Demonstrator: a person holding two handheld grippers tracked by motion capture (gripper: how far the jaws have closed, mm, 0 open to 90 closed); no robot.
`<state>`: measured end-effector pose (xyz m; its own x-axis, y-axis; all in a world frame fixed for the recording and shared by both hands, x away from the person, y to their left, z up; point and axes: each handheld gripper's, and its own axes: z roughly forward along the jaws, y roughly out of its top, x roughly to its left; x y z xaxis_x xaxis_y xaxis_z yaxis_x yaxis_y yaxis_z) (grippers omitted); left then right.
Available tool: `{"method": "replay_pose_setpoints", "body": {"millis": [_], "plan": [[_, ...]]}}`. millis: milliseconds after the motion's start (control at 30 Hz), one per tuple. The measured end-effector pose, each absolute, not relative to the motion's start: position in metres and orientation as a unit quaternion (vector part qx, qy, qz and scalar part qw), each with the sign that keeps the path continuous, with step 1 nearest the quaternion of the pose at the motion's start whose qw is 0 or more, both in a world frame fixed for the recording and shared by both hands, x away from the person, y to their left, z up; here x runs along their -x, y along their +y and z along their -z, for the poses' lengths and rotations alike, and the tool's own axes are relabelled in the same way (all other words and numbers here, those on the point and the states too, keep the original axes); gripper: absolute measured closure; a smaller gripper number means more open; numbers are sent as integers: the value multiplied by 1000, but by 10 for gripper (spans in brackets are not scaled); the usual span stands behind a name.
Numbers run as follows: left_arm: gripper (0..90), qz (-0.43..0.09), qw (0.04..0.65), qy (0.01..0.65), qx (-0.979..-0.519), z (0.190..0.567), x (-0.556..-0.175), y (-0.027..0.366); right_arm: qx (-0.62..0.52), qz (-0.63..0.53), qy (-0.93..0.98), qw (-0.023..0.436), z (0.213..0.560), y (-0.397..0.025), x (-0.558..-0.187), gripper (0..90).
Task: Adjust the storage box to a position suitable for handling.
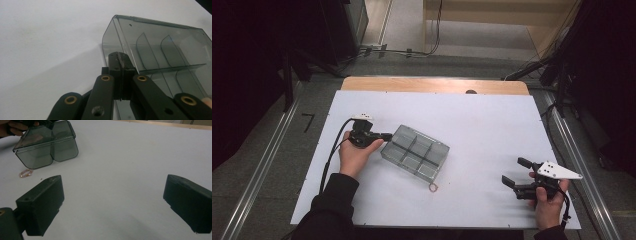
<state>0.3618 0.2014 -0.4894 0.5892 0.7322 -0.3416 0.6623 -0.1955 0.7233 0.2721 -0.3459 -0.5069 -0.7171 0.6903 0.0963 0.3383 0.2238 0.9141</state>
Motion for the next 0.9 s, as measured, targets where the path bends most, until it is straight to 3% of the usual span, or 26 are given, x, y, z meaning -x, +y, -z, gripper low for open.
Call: {"method": "replay_pose_setpoints", "body": {"millis": [900], "plan": [[900, -73, 490, 447, -745, 505, -284, 179, -338, -521, 765, 170, 507, -345, -272, 18]]}}
